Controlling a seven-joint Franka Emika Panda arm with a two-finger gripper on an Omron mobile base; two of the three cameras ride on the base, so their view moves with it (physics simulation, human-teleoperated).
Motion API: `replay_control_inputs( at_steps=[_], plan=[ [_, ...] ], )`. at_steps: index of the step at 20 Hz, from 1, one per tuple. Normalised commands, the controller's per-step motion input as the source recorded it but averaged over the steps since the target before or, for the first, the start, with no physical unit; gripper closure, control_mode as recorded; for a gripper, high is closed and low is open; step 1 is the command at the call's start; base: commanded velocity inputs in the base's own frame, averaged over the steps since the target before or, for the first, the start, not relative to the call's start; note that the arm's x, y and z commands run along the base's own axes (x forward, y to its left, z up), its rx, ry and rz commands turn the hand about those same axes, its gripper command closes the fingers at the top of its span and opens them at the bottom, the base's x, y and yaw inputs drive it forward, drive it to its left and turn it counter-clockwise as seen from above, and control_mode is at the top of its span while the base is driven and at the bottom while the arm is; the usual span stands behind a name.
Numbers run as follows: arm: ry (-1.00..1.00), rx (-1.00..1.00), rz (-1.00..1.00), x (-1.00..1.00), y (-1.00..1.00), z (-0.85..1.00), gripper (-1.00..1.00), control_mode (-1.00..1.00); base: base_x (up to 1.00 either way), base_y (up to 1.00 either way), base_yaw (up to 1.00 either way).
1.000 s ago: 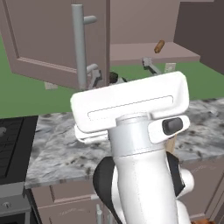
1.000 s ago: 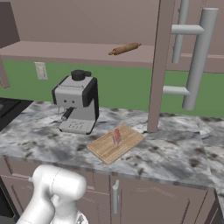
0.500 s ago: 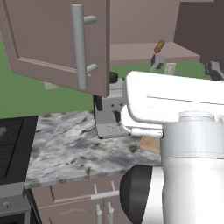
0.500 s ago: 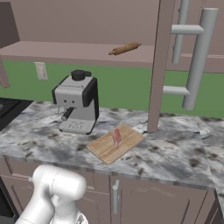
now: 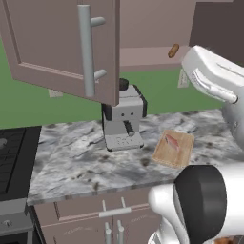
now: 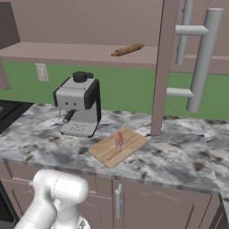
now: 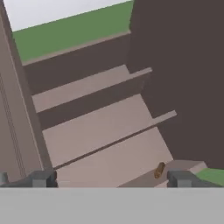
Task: Open the cabinet, retrieve the rolling pin, and place it next to the meat on the cutting board to prepare for tenderizing.
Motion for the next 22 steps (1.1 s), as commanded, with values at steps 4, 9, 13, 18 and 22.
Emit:
replay_control_inputs(
  at_steps=[4, 9, 13, 18, 22],
  plan=[
    [0.24, 0.21, 0.30, 0.27, -0.28, -0.32, -1.00, -1.00, 0.00, 0.00, 0.00],
    [0.22, 0.17, 0.35, 0.27, -0.05, -0.37, -1.00, -1.00, 0.00, 0.00, 0.00],
    [0.23, 0.16, 0.37, 0.62, 0.00, -0.37, -1.00, -1.00, 0.00, 0.00, 0.00],
    [0.16, 0.13, 0.39, 0.95, 0.00, -0.36, -1.00, -1.00, 0.00, 0.00, 0.00],
    [0.09, 0.04, 0.35, 0.48, 0.15, -0.29, -1.00, -1.00, 0.00, 0.00, 0.00]
  ],
)
